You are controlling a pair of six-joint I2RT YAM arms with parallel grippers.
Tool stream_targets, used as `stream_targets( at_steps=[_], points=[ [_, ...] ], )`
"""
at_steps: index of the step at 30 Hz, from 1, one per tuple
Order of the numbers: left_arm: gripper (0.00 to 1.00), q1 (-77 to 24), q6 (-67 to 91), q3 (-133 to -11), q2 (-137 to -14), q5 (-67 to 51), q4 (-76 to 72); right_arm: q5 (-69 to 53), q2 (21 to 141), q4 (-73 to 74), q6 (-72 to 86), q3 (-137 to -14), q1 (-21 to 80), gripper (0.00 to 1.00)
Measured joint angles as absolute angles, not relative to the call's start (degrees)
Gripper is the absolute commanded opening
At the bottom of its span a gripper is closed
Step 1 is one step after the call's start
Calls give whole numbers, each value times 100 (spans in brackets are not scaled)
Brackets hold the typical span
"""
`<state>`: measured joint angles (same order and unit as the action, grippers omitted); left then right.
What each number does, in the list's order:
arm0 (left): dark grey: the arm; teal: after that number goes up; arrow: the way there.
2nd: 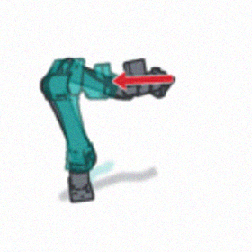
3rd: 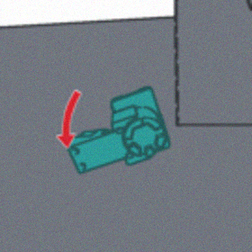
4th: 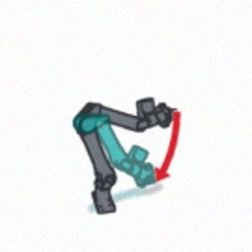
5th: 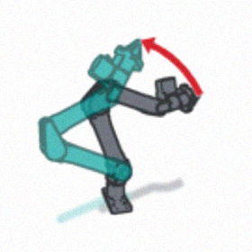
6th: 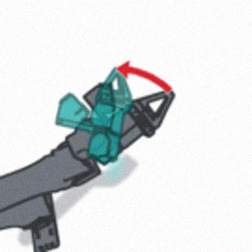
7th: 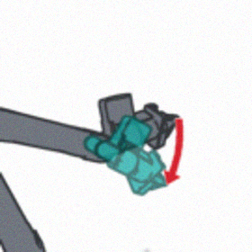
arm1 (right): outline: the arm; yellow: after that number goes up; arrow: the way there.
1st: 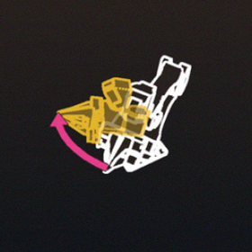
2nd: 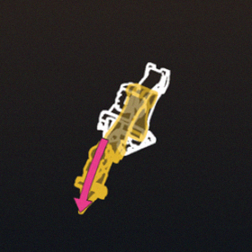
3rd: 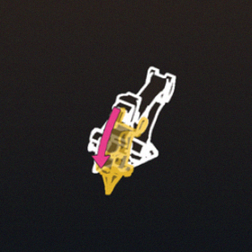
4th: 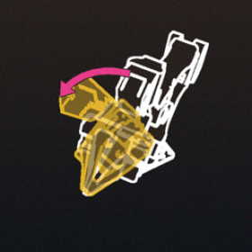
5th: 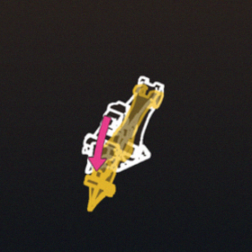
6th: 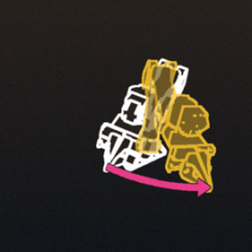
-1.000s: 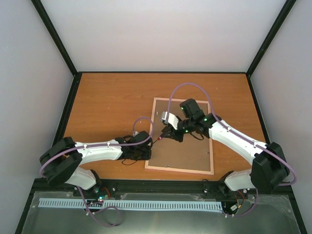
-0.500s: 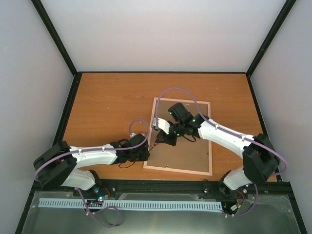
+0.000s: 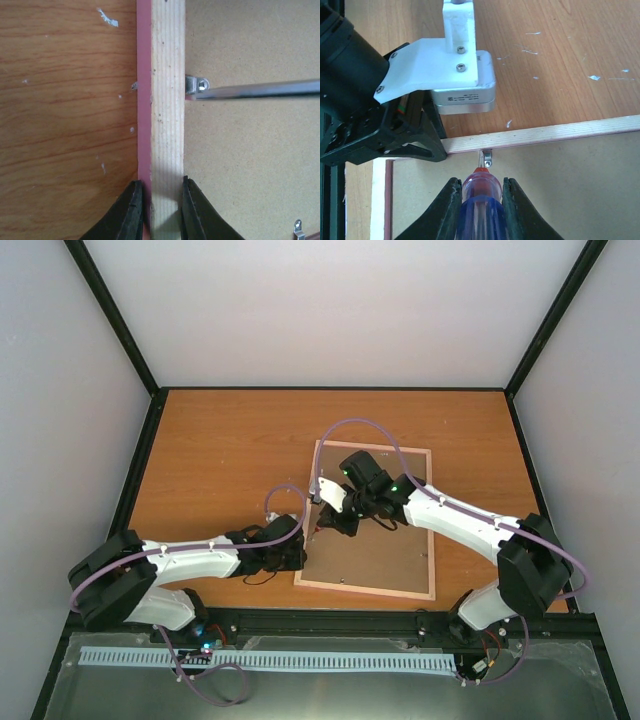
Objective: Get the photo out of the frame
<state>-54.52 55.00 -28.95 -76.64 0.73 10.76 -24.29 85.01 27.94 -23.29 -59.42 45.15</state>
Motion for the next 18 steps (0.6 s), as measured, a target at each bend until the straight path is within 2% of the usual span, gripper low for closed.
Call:
stream_targets(
  at_steps=[18],
  points=[
    [1, -5450, 5496, -2832, -7583, 115, 1074, -1925, 8567, 2657, -2202, -6016, 4602, 3]
  ],
)
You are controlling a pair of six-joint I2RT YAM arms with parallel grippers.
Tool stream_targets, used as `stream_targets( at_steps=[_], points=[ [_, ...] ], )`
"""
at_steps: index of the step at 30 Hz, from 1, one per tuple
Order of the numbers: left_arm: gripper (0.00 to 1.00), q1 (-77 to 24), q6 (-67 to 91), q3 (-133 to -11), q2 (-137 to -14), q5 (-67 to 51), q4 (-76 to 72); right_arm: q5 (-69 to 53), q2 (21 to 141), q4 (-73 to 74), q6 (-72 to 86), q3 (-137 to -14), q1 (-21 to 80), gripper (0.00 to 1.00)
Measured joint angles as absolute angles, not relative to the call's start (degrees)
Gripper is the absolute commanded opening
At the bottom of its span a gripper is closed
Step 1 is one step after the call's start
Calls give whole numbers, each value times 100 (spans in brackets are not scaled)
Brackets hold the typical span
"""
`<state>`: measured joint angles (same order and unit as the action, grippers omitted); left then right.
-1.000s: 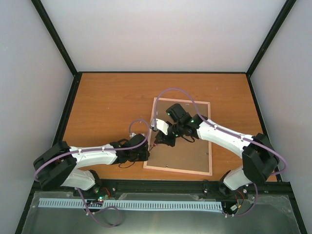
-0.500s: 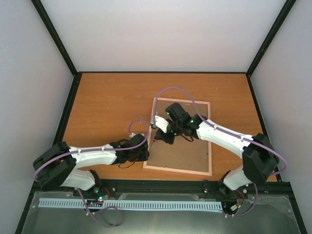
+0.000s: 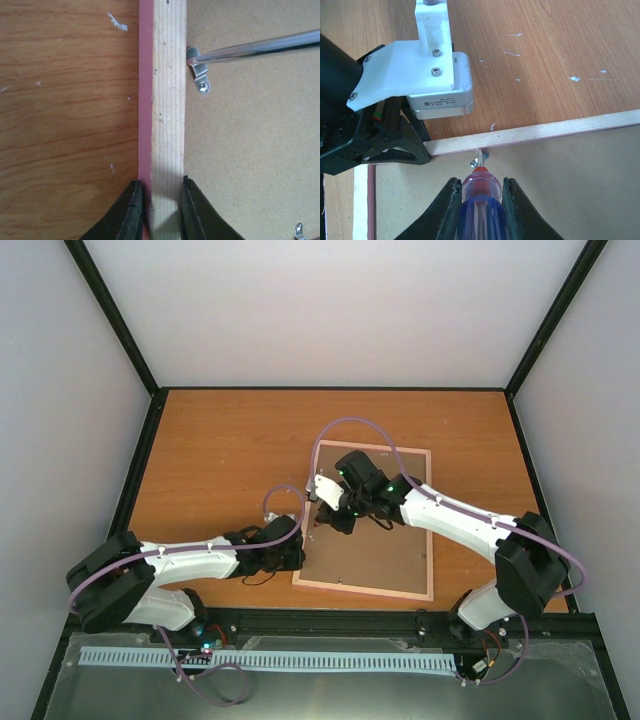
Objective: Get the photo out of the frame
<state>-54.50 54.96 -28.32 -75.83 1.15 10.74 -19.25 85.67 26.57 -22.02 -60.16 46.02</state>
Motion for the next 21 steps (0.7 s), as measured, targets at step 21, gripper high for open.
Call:
stream_targets(
  at_steps=[21],
  points=[
    [1, -5450, 5500, -2762, -7435, 224, 1201, -1664, 8527, 3000, -2790, -6158, 4668, 3]
  ],
)
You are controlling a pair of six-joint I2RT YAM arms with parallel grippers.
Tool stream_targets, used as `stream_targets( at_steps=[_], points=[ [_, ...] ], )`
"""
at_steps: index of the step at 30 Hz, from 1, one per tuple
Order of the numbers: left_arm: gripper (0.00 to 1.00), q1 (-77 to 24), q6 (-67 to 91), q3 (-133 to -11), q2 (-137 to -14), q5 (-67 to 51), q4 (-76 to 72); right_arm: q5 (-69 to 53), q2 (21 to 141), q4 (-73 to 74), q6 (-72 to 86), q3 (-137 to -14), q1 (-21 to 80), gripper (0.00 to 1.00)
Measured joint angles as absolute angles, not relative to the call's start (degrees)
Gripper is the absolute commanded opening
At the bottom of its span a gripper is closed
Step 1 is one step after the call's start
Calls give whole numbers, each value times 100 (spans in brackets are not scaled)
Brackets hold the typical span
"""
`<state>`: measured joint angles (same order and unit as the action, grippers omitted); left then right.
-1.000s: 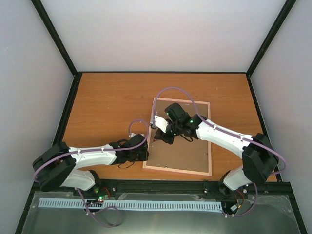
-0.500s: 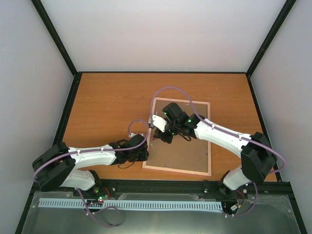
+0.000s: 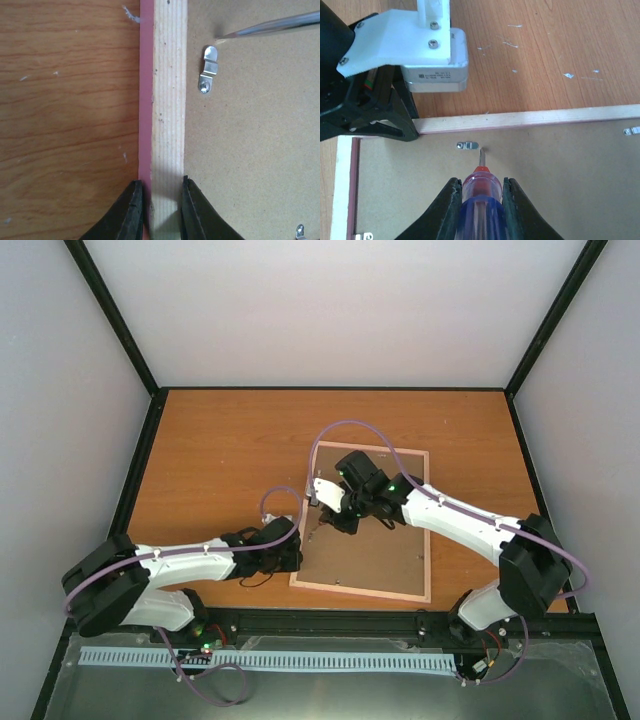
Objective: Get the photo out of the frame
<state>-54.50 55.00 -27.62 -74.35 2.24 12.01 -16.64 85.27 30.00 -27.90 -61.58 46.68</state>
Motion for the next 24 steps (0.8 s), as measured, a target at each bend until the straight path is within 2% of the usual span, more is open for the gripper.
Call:
stream_targets(
  at_steps=[14, 19, 21, 24],
  points=[
    [1, -5363, 5502, -2735, -7371, 233, 1282, -1737, 8436, 3378, -2917, -6233, 4611, 3],
    [2, -5017, 5321, -2753, -7376, 132, 1295, -1828, 8346, 3496, -2856, -6241, 4165, 3],
    [13, -4746, 5111, -2832, -7443, 121, 1361, -1855, 8274, 3489, -2775, -6241, 3859, 3],
    [38, -4324, 4821, -3175, -7776, 130, 1511, -1820, 8132, 3437, -2652, -6241, 3511, 3]
  ],
)
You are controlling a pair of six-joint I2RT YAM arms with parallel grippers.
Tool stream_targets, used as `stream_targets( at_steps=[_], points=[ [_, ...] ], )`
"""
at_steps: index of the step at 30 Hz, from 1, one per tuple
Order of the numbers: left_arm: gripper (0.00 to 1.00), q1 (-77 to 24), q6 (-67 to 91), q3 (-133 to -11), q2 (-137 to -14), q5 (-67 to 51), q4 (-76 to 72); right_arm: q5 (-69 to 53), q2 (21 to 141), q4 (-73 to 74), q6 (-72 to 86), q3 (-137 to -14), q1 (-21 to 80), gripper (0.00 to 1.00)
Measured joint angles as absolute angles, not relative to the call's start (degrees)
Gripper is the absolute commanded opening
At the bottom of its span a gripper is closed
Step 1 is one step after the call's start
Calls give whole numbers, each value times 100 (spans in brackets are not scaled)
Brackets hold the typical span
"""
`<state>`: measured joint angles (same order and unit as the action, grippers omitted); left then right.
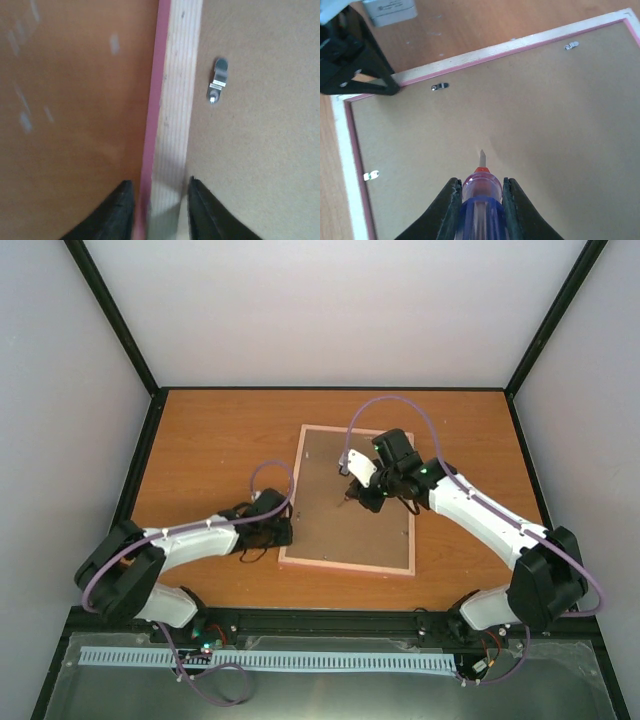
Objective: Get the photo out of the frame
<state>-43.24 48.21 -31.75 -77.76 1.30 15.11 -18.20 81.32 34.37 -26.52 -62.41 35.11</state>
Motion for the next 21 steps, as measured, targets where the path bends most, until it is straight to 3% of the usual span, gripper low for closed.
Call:
stream_targets(
  at_steps=[2, 8, 9, 11, 21],
  points=[
    [46, -3966, 4661, -3533, -8068, 224, 1597, -1782, 8034, 3356, -2574, -6239, 3406, 3],
    [52, -3568, 4292, -4383, -8138, 687, 1813, -1767, 7887, 3142, -2390, -6167, 3127, 3],
    [58, -3575, 4254, -4466, -8090, 698, 1837, -1767, 7887, 3109, -2353, -6145, 3061, 3],
    [97, -3636, 4136, -4532, -7915, 701, 1857, -1763, 7885, 3065, -2300, -6110, 2963, 3],
    [100, -4320, 3730, -4359, -6606, 692, 2134, -1824, 7837, 2934, -2200, -6025, 2832, 3]
  ],
)
